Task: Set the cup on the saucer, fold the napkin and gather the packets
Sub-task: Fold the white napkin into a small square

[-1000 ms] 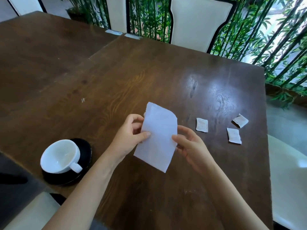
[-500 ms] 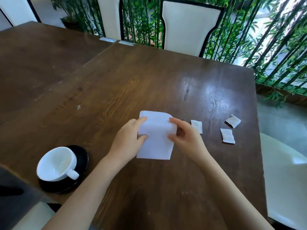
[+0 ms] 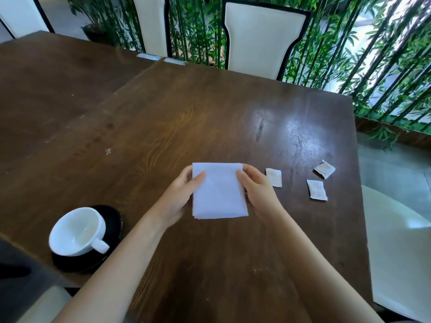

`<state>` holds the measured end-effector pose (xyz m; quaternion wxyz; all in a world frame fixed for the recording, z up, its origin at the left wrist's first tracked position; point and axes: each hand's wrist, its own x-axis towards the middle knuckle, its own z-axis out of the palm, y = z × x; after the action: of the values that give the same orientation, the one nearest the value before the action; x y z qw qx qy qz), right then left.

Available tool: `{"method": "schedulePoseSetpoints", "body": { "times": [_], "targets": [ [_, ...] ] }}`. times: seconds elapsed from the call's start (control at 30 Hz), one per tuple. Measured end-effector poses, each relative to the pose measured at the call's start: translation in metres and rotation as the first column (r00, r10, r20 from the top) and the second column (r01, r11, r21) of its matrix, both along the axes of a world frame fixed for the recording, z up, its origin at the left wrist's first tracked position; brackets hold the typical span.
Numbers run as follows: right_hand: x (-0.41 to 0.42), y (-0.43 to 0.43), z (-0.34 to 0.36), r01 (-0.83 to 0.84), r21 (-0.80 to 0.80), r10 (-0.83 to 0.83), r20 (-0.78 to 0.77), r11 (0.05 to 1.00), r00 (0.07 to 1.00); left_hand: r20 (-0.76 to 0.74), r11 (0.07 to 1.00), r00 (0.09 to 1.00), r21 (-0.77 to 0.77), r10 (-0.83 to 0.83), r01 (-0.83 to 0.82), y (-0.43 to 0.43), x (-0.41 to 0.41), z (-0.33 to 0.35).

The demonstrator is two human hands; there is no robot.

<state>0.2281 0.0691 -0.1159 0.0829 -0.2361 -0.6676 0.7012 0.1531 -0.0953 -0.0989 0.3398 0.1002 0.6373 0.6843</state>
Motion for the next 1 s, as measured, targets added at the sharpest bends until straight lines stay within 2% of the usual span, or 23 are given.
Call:
{"method": "schedulePoseSetpoints", "body": {
  "times": [0.07, 0.13, 0.23, 0.33, 0.43, 0.57, 0.67, 0.73, 0.83, 1.0],
  "targets": [
    [-0.005, -0.001, -0.015, 0.061, -0.069, -0.057, 0.059, 0.996, 0.997, 0.156, 1.0, 0.987, -0.002, -0.028, 0.029, -0.003, 0.006, -0.016],
    [-0.006, -0.003, -0.032, 0.077, -0.032, -0.071, 0.143, 0.997, 0.987, 0.203, 0.999, 0.979, -0.041, 0.002, 0.007, -0.007, 0.012, -0.033],
    [-0.002, -0.011, -0.059, 0.007, 0.181, -0.062, 0.299, 0.983, 0.952, 0.173, 0.978, 0.974, -0.176, 0.147, -0.116, -0.009, 0.024, -0.061],
    [0.012, -0.023, -0.081, -0.111, 0.204, 0.032, 0.359, 0.973, 0.933, 0.047, 0.924, 0.983, -0.352, 0.175, -0.148, -0.014, 0.03, -0.088],
    [0.028, -0.032, -0.097, -0.21, 0.228, 0.132, 0.314, 0.951, 0.94, 0.005, 0.9, 0.986, -0.41, 0.165, -0.148, -0.021, 0.031, -0.104],
    [0.045, -0.039, -0.11, -0.336, 0.427, 0.22, 0.299, 0.84, 0.929, 0.027, 0.949, 0.999, -0.314, 0.021, -0.012, -0.036, 0.037, -0.114],
    [0.053, -0.039, -0.116, -0.367, 0.516, 0.273, 0.252, 0.774, 0.928, -0.078, 0.928, 0.988, -0.359, -0.135, 0.099, -0.046, 0.041, -0.116],
    [0.056, -0.038, -0.118, -0.402, 0.568, 0.319, 0.245, 0.718, 0.916, -0.168, 0.908, 0.971, -0.41, -0.171, 0.089, -0.048, 0.042, -0.117],
    [0.057, -0.037, -0.12, -0.336, 0.685, 0.312, 0.165, 0.647, 0.936, -0.247, 0.903, 0.959, -0.429, -0.14, 0.021, -0.047, 0.042, -0.121],
    [0.057, -0.035, -0.123, -0.232, 0.728, 0.24, 0.096, 0.645, 0.966, -0.266, 0.883, 0.954, -0.469, -0.136, -0.005, -0.045, 0.038, -0.129]
  ]
}}
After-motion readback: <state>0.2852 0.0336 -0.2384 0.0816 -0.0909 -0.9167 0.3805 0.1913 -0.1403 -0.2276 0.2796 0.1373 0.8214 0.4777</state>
